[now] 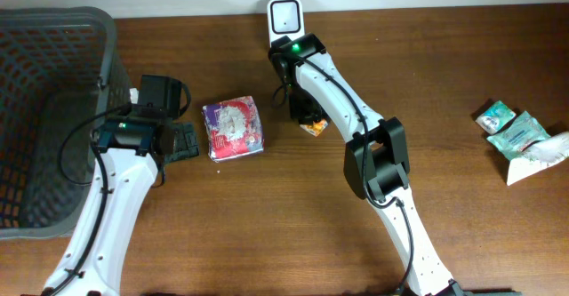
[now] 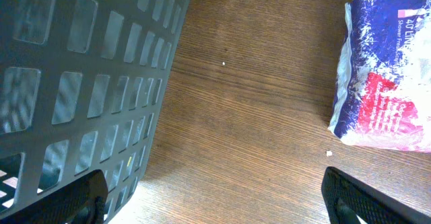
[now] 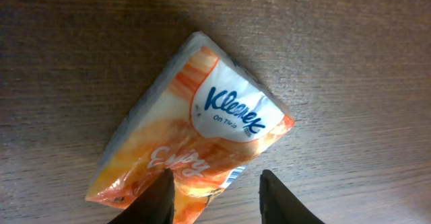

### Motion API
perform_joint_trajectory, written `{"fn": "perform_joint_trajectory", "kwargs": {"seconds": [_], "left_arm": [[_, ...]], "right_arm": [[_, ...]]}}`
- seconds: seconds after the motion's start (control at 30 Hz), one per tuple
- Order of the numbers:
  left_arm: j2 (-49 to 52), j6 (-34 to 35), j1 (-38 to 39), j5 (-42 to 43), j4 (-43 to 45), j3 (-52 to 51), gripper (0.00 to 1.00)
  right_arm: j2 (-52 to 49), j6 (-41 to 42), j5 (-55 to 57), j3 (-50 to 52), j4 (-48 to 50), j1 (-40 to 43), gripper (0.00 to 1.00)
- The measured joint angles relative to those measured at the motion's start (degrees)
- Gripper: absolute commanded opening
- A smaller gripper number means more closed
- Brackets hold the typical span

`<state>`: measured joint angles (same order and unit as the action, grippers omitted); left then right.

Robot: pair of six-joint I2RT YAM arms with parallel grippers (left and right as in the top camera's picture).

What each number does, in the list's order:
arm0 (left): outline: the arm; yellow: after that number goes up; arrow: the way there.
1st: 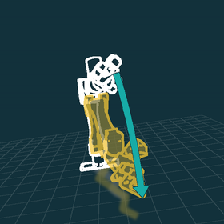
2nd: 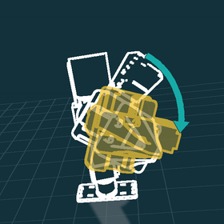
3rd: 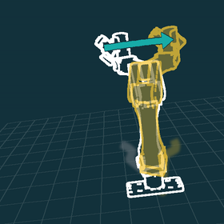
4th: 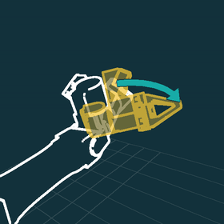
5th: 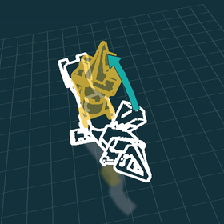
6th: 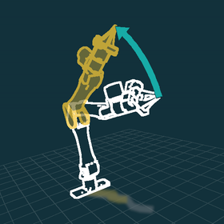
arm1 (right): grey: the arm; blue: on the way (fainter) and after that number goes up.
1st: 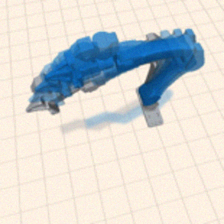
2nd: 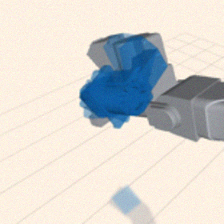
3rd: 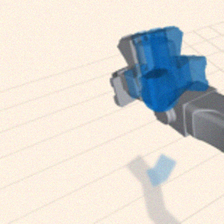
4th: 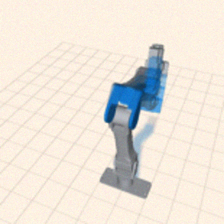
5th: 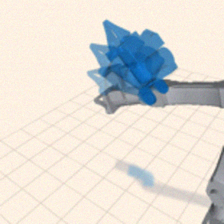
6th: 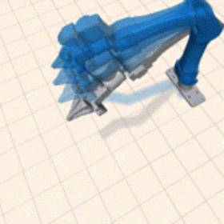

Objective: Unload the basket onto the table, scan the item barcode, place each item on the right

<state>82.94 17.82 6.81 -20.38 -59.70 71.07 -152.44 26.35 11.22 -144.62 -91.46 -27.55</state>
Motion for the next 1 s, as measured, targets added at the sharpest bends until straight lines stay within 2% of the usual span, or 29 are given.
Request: {"fn": "perform_joint_trajectory", "kwargs": {"seconds": [0.17,0.2,0.27,0.4,0.5,0.6,0.63,0.67,0.7,0.73,0.83,0.93,1.0], "left_arm": [[0.0,0.0,0.0,0.0,0.0,0.0,0.99],[0.0,0.0,0.0,0.0,0.0,0.0,0.99],[0.0,0.0,0.0,0.0,0.0,0.0,0.99],[0.0,0.0,0.0,0.0,0.0,0.0,0.99],[0.0,0.0,0.0,0.0,0.0,0.0,0.99],[0.0,0.0,0.0,0.0,0.0,0.0,0.99],[0.0,0.0,0.0,0.0,0.0,0.0,0.99],[0.0,0.0,0.0,0.0,0.0,0.0,0.99],[0.0,0.0,0.0,0.0,0.0,0.0,0.99],[0.0,0.0,0.0,0.0,0.0,0.0,0.99],[0.0,0.0,0.0,0.0,0.0,0.0,0.99],[0.0,0.0,0.0,0.0,0.0,0.0,0.99],[0.0,0.0,0.0,0.0,0.0,0.0,0.99]], "right_arm": [[0.0,0.0,-0.7,-7.3,-4.7,0.0,0.36],[0.0,0.1,-0.9,-9.5,-4.8,0.0,0.4],[0.2,0.7,-2.4,-12.3,-2.7,0.0,0.4],[0.2,5.0,-3.7,-11.3,2.9,-0.1,0.4],[0.2,9.6,-0.5,-7.5,3.3,-0.7,0.4],[0.2,10.8,2.1,-2.4,6.2,-1.7,0.39],[0.2,11.3,2.6,-0.3,6.7,-1.8,0.35],[0.2,11.6,2.8,1.2,7.3,-1.8,0.26],[0.2,12.0,3.0,2.7,7.9,-1.8,0.1],[0.2,12.4,3.7,3.7,8.2,-1.8,0.04],[0.4,12.6,4.6,4.0,7.3,-1.8,0.04],[0.4,12.3,2.5,2.4,2.5,-1.4,0.04],[0.5,6.6,-4.9,-4.2,1.4,0.4,0.04]]}}
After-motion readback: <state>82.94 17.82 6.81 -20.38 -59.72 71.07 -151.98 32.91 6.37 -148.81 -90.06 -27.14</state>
